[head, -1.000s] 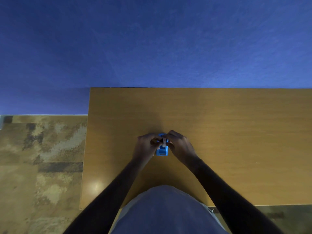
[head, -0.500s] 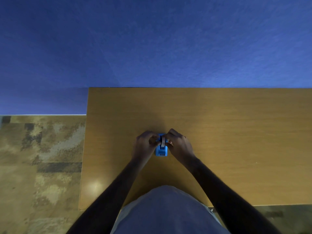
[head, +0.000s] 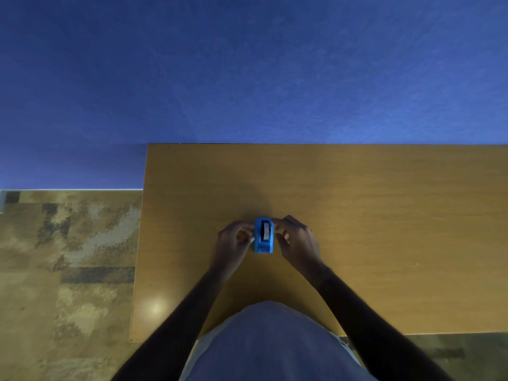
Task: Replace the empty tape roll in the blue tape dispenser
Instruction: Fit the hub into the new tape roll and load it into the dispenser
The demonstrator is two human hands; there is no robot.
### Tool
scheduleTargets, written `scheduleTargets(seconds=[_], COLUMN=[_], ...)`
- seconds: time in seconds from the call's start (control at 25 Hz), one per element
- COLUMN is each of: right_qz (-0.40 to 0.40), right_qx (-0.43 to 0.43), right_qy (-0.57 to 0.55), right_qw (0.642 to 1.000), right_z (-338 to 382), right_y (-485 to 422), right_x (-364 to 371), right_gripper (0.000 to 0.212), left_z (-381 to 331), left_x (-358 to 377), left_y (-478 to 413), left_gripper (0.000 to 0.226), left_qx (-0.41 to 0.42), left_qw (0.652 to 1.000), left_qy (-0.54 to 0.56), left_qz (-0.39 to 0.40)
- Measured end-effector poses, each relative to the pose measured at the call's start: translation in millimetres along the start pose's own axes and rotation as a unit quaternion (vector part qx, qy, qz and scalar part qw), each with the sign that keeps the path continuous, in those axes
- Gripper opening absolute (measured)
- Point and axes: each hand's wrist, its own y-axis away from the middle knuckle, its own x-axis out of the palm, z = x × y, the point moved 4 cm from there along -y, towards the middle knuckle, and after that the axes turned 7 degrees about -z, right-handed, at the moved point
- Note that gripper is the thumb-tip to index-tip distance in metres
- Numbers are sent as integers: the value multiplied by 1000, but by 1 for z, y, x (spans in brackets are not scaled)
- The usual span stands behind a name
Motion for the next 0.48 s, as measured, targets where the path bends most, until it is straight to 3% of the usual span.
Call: scheduleTargets(seconds=[0.2,0.48], right_qz=[-1,3], right_qx=[2,-67], right_qy=[31,116], right_qw=[1000,991], right_z=[5,23], right_y=[22,23], right_x=[4,15], right_gripper=[42,33], left_z=[10,18], left_x=[6,15], left_y=[9,5], left_gripper=[61,73], left_qx=[33,79], left_qw=[999,996], left_qy=[-12,-34], left_qz=[28,24])
